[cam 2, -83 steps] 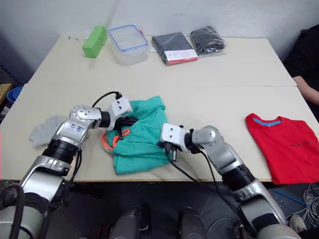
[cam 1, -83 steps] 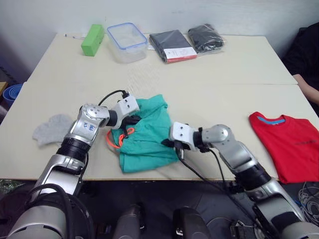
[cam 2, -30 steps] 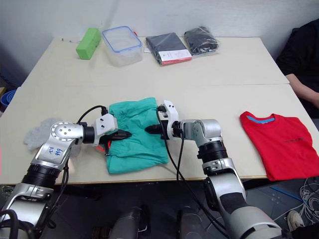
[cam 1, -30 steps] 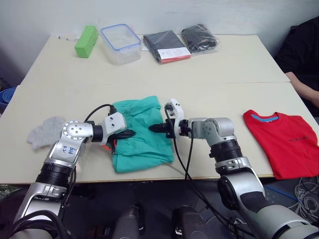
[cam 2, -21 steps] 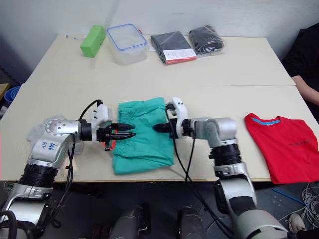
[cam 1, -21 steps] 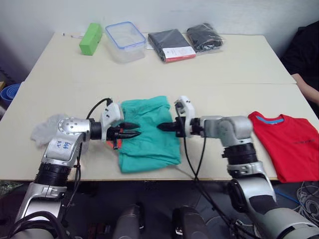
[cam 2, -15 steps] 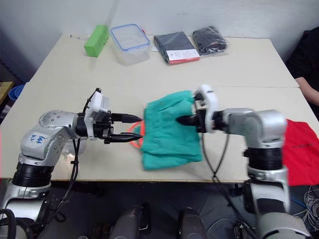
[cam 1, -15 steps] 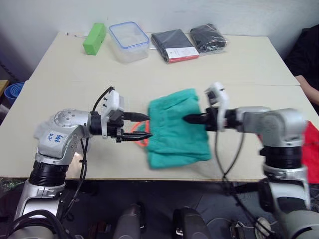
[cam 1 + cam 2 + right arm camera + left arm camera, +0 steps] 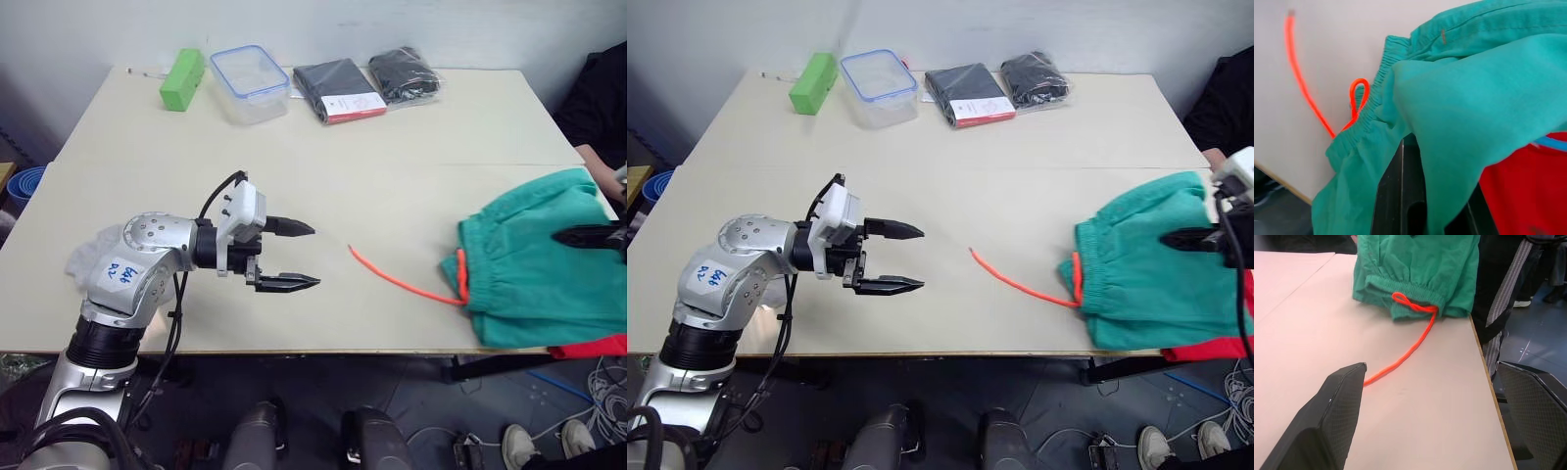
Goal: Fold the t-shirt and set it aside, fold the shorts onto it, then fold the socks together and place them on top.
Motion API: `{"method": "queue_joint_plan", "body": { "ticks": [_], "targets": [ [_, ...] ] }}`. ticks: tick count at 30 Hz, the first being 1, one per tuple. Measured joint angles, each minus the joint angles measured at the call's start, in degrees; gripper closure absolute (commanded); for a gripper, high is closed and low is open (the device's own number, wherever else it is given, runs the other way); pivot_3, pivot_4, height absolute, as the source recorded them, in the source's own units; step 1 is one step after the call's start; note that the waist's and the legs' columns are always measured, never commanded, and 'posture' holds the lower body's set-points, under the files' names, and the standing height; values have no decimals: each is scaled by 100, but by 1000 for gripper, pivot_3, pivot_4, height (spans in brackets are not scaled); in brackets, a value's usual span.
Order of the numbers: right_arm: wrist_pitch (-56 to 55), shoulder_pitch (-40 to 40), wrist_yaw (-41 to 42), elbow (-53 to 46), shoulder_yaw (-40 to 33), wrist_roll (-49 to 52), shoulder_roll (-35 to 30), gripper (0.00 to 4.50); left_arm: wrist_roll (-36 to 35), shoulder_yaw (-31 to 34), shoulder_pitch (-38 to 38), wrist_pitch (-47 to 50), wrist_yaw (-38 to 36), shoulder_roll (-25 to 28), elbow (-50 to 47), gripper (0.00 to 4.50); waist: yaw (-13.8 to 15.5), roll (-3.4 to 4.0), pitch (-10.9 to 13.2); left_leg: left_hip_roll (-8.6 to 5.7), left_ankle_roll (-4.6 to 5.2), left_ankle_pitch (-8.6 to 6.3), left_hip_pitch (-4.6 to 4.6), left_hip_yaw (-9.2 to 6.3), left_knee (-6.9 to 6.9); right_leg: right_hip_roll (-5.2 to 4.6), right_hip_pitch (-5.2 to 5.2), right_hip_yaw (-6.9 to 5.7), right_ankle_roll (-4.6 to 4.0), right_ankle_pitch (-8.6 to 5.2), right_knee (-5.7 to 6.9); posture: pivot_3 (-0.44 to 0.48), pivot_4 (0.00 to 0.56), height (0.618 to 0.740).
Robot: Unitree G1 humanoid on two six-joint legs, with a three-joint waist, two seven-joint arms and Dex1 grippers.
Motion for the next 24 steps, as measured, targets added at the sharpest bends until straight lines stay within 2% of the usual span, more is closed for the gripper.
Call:
{"method": "queue_joint_plan", "body": {
  "ticks": [4,9,12,16,23,24],
  "targets": [
    [-1443,-197,-49,1472,538,-883,78,4500,30,0,1,-70,37,0,12,45,9,7,4,-3,1,1,-1,2,3,-1,0,-3,2,1,1,0,150,740],
    [-2845,-596,-820,3207,965,-1904,579,4500,132,-39,-13,-199,77,-6,46,45,8,15,7,-2,-4,6,0,2,7,4,-1,-6,2,1,6,0,150,740],
    [-3357,-596,-1223,3909,1026,-2193,818,3852,156,-39,-16,-216,108,-2,59,0,11,34,14,-7,-1,9,-1,2,9,7,-1,-9,2,1,8,0,150,740],
    [-3713,-549,-1579,4435,702,-2176,923,2452,177,-38,-14,-221,121,31,57,0,15,59,18,-8,2,10,0,2,14,16,1,-9,3,1,13,0,150,740],
    [-3591,72,-1753,4387,-695,-1501,837,29,251,-35,61,-285,133,71,72,0,20,67,16,-7,3,9,3,-1,19,22,9,-7,4,1,12,0,150,740],
    [-3464,163,-1811,4208,-1059,-1318,801,29,277,-32,104,-308,154,74,78,0,22,71,16,-7,3,9,3,-1,20,22,9,-6,4,2,13,0,150,740]
  ]
}}
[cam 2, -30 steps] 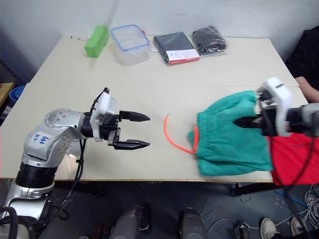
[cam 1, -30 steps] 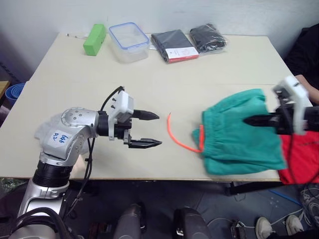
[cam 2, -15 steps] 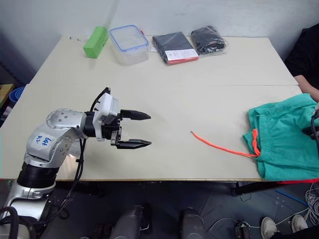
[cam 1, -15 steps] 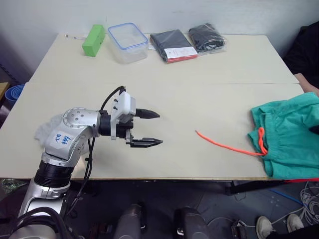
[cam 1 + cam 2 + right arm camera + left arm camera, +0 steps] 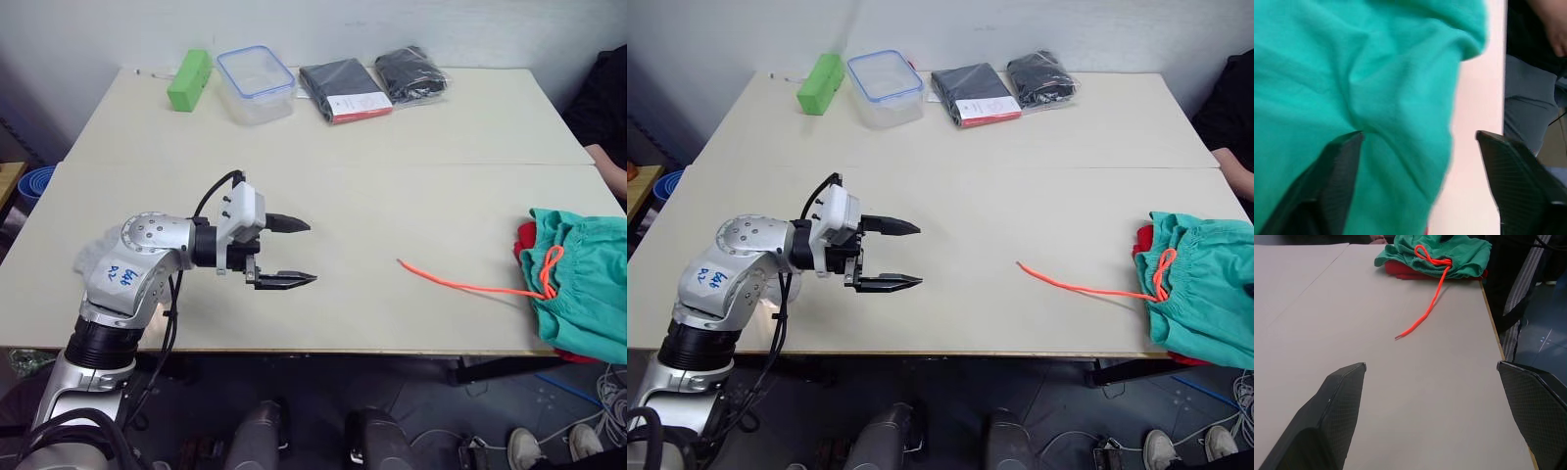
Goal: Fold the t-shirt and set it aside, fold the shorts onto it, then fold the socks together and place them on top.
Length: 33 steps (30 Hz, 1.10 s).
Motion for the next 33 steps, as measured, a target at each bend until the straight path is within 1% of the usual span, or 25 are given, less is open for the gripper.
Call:
{"method": "queue_joint_plan", "body": {
  "ticks": [3,6,8,9,11,13,15,17,19,23,26,28,30,33],
  "targets": [
    [315,78,-171,-673,-886,436,-67,29,73,8,126,-41,72,14,11,0,-32,4,-2,8,-2,0,3,1,-1,-3,0,1,0,0,-1,0,150,740],
    [664,77,-266,-1708,-1595,911,-49,29,112,46,243,-81,161,87,9,0,-33,9,-4,14,-6,2,8,1,-4,-6,0,4,-1,0,1,0,150,740],
    [1286,63,-237,-2694,-1978,1481,177,29,197,134,368,-99,257,204,19,0,-33,8,-4,16,-8,3,7,-4,-4,-7,1,10,-1,0,0,0,150,740],
    [1750,78,-190,-3343,-2078,1925,375,29,272,188,440,-122,329,284,17,0,-35,8,-3,16,-8,3,5,-8,-5,-8,2,14,-1,0,-1,0,150,740],
    [2565,255,5,-4774,-2047,2834,743,29,400,270,602,-135,455,476,24,0,-24,8,-4,15,-8,3,3,-17,-8,-13,2,23,-1,0,0,0,150,740],
    [3093,377,127,-5691,-1909,3454,927,29,471,382,750,-128,555,588,13,0,4,8,-3,10,-5,1,-7,-23,-8,-17,0,19,-1,0,-1,0,150,740],
    [3415,392,89,-6591,-1554,3961,1185,29,670,607,1096,-51,861,812,-26,0,29,0,-4,7,1,-3,-7,-27,-9,-23,3,17,-1,0,-3,0,150,740],
    [3550,399,-18,-7447,-934,4303,1558,29,976,871,1505,21,1276,1007,-31,0,26,-13,-2,7,4,-5,-9,-32,-10,-25,2,14,-1,0,-5,0,150,740],
    [3583,447,-104,-8117,-254,4420,1874,29,1219,1210,1977,130,1673,1138,-32,0,13,-15,-1,4,14,-12,-18,-32,-14,-31,-10,14,-1,0,-3,0,150,740],
    [3421,357,-233,-8584,414,4267,2080,29,1410,1871,2699,364,2054,1320,-15,0,62,-19,-1,1,12,-14,-20,-32,-14,-38,-11,10,-1,0,-6,0,150,740],
    [3296,189,-272,-8650,773,4161,2265,29,1154,2238,2888,772,2083,1236,-12,0,123,-22,-2,2,13,-15,-20,-33,-14,-40,-11,9,-1,1,-7,0,150,740],
    [3251,155,-277,-8648,924,4152,2328,29,1014,2368,2902,978,2093,1170,31,0,136,-22,-2,2,12,-15,-20,-34,-15,-41,-11,9,-1,1,-8,0,150,740],
    [3222,108,-275,-8631,997,4118,2371,29,935,2330,2752,1092,2070,1134,227,0,135,-22,-3,1,11,-15,-18,-33,-15,-41,-11,9,-2,1,-7,0,150,740],
    [3166,5,-270,-8573,1107,4046,2472,29,1030,1910,2293,1076,2008,1162,819,0,125,-27,-6,2,11,-14,-13,-28,-19,-36,-11,10,-3,2,-3,0,150,740]
  ]
}}
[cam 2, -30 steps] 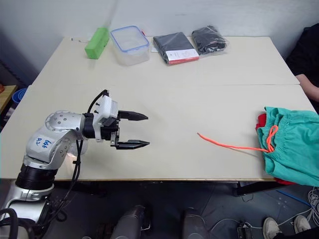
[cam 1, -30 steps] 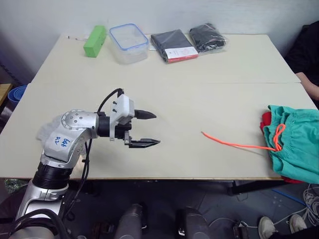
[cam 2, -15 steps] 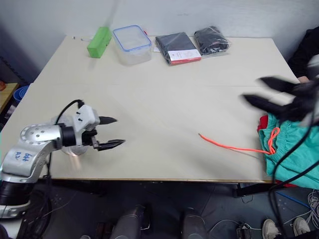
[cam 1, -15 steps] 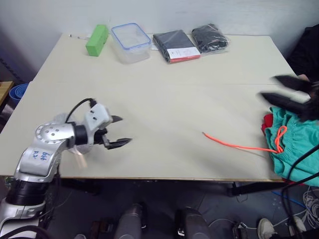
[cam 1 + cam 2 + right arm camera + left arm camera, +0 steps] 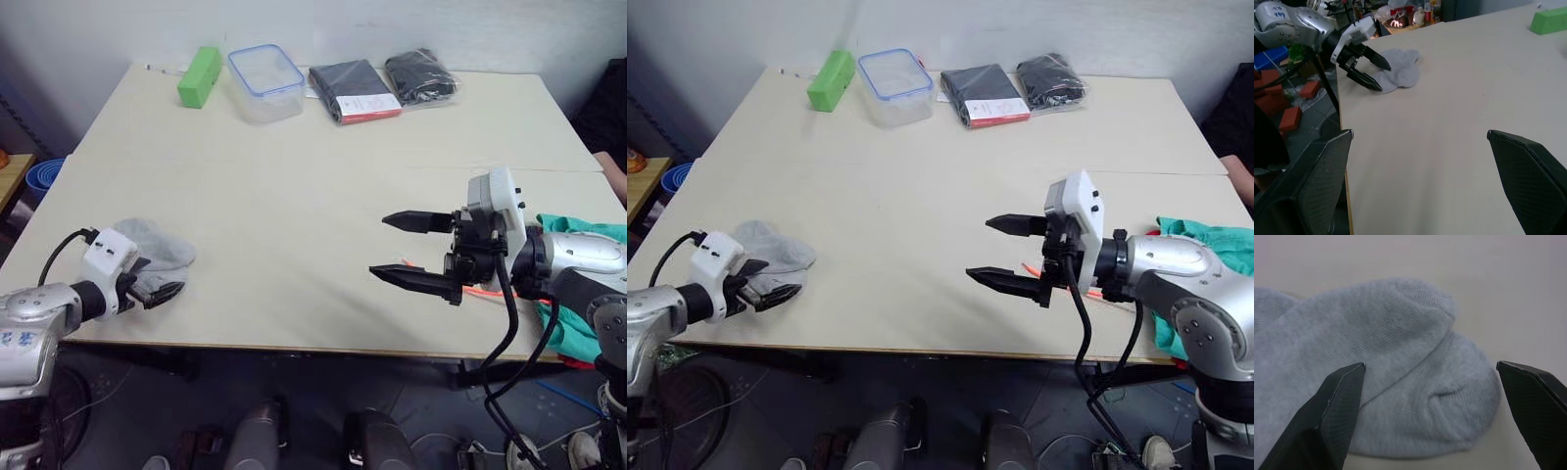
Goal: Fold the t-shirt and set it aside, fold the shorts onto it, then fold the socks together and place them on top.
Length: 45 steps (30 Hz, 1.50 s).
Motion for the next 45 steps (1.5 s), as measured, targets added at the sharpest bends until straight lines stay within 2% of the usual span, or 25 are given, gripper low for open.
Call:
{"method": "queue_joint_plan", "body": {
  "ticks": [3,12,15,16,19,23,26,32,34,40,45],
  "targets": [
    [-21,-2,13,11,155,-97,46,0,66,-190,-307,-99,-122,144,484,616,-6,-1,-3,0,-1,0,7,7,-6,0,-1,2,-1,0,2,0,150,740],
    [-112,81,-98,0,163,-229,73,0,-99,-156,-428,495,-392,515,680,3481,-75,2,-4,2,-4,-2,13,11,-10,0,-1,6,-2,1,4,0,150,740],
    [-280,247,-63,-12,186,-503,63,0,-395,-120,-494,1243,-301,236,105,4401,-53,2,-4,-2,-3,-2,11,12,-7,-5,2,7,-1,1,4,0,150,740],
    [-344,278,-49,-10,253,-603,63,0,-557,-148,-522,1498,-265,41,-165,4477,-10,2,-4,-4,-3,-1,7,11,-3,-5,1,7,0,1,5,0,150,740],
    [-483,315,22,-14,324,-819,59,0,-864,-481,-685,2109,-87,-378,-870,4477,39,-8,-7,-6,-2,1,0,5,6,-4,3,5,5,5,3,0,150,740],
    [-599,445,72,-25,346,-1015,34,0,-895,-1193,-1268,2665,354,-959,-1339,4477,66,-12,-7,-6,-3,4,3,6,8,3,8,7,8,6,2,0,150,740],
    [-661,507,115,-58,414,-1175,26,0,-929,-1605,-1771,2945,626,-1514,-1379,4477,76,-15,-5,-5,-5,6,1,6,9,7,6,6,8,6,3,0,150,740],
    [-815,633,169,-92,521,-1451,14,0,-730,-2386,-2321,2896,1003,-2092,-1098,4477,27,-16,-5,-4,-9,9,4,7,10,12,8,5,8,6,3,0,150,740],
    [-864,694,172,-91,528,-1587,11,0,-660,-2474,-2496,2862,1137,-2374,-832,4477,33,-17,-4,-4,-8,10,3,4,14,12,11,2,8,6,3,0,150,740],
    [-1234,847,167,-88,790,-2163,11,0,-592,-2527,-2692,2790,1333,-2872,-565,2757,43,-18,-4,-4,-5,8,1,2,28,10,15,1,8,6,4,0,150,740],
    [-1595,1021,178,-77,1007,-2646,11,0,-1025,-2303,-2685,3263,1090,-2625,-1032,1169,12,-18,-4,-1,-9,11,1,1,29,12,15,2,8,6,5,0,150,740]
  ]
}}
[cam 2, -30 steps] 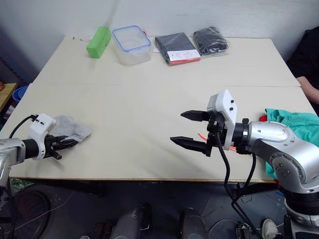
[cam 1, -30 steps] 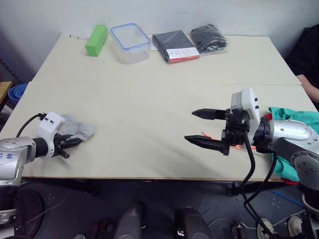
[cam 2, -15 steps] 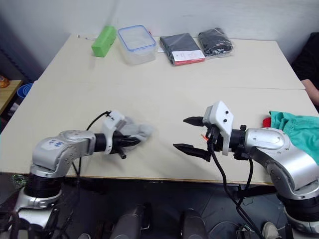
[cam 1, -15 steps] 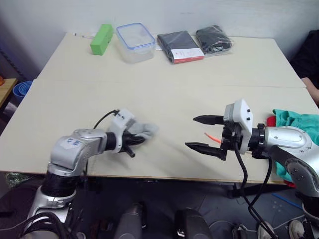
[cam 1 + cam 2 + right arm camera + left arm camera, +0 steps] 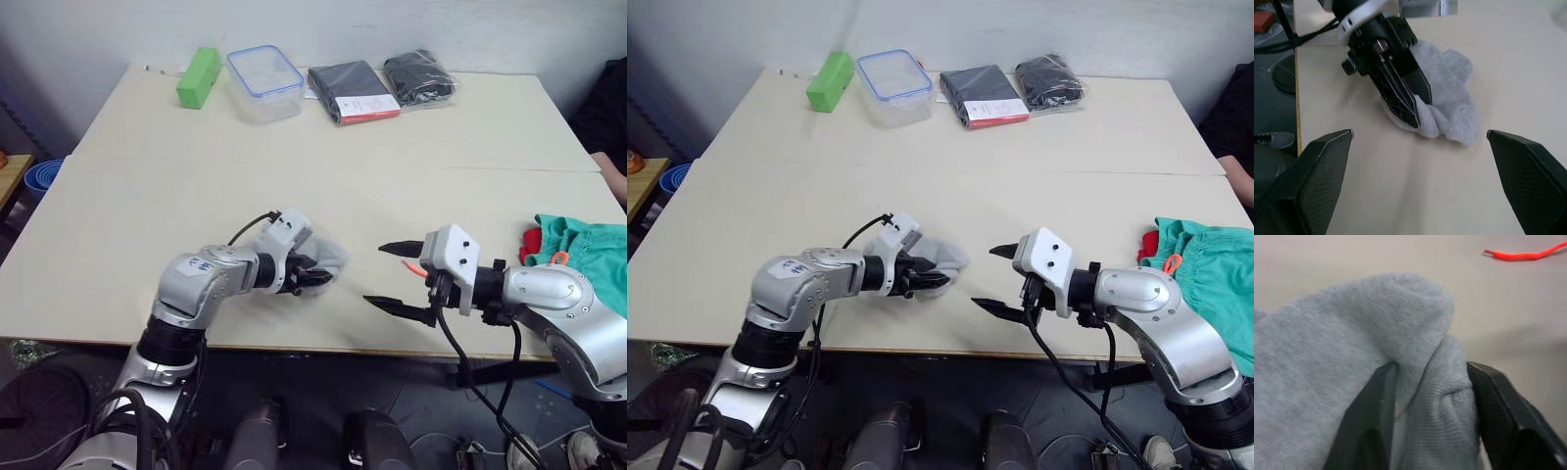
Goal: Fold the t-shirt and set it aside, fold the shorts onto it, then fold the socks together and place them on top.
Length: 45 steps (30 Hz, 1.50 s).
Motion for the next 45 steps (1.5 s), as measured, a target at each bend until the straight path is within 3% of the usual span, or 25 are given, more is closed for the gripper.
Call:
{"method": "queue_joint_plan", "body": {
  "ticks": [4,7,10,13,16,19,20,23,33,35,40,45],
  "targets": [
    [-346,110,42,31,130,-399,0,0,-422,381,-33,353,-353,531,-279,8,-18,0,0,4,-6,3,5,1,-2,5,0,1,-1,0,0,0,150,740],
    [-793,118,104,131,439,-792,43,0,-517,430,-271,179,-860,1260,40,8,-13,-2,1,2,-7,3,5,3,-2,7,-2,0,-1,-1,-2,0,150,740],
    [-1202,-47,120,441,876,-1189,353,0,-39,145,-850,-865,-1494,1935,1367,8,-10,-2,1,-2,-8,5,12,12,-10,13,-6,-11,-1,-1,1,0,150,740],
    [-1540,-394,195,837,1374,-1583,659,0,621,-337,-1514,-2069,-2006,1941,3007,8,13,-4,0,-7,-3,4,3,18,-7,29,-14,-21,0,0,3,0,150,740],
    [-1742,-711,210,1290,1734,-1923,1035,0,1246,-748,-2052,-3126,-2382,1630,4575,8,20,-11,2,-7,3,1,-16,20,9,32,-24,-26,2,1,5,0,150,740],
    [-1781,-963,134,1717,2013,-2215,1418,0,1636,-923,-2447,-3814,-2627,1237,5634,8,-4,-20,6,-6,5,-1,-23,21,15,33,-27,-30,3,1,7,0,150,740],
    [-1800,-1001,95,1832,2056,-2304,1519,190,1712,-931,-2553,-3973,-2681,1123,5862,1,-7,-23,8,-5,5,-1,-25,21,16,33,-30,-32,3,1,7,0,150,740],
    [-1874,-1041,30,2140,2153,-2565,1654,885,1928,-899,-2883,-4397,-2765,831,6608,579,-16,-26,9,-4,6,-1,-24,20,20,33,-28,-33,3,1,11,0,150,740],
    [-2210,-1055,-117,2551,2237,-3077,1883,4425,2343,-686,-3140,-5001,-3104,486,7575,3847,-47,-26,9,0,6,-1,-20,21,34,33,-29,-31,3,1,27,0,150,740],
    [-2278,-1055,-85,2563,2229,-3091,1858,4500,2397,-678,-3138,-5004,-3258,488,7587,4488,-45,-26,9,0,7,-2,-20,20,37,33,-28,-31,3,1,29,0,150,740],
    [-2803,-1068,612,2655,2093,-2784,1395,4500,2469,-664,-2815,-4788,-3656,589,7010,4488,-44,-26,9,-1,11,-6,-20,19,43,32,-25,-31,3,1,33,0,150,740],
    [-3616,-1431,1689,3084,1901,-2396,828,4500,2248,-628,-1539,-3665,-4055,1158,4497,4488,-145,-26,9,3,10,-8,-9,12,42,22,-14,-13,3,1,42,0,150,740]
  ]
}}
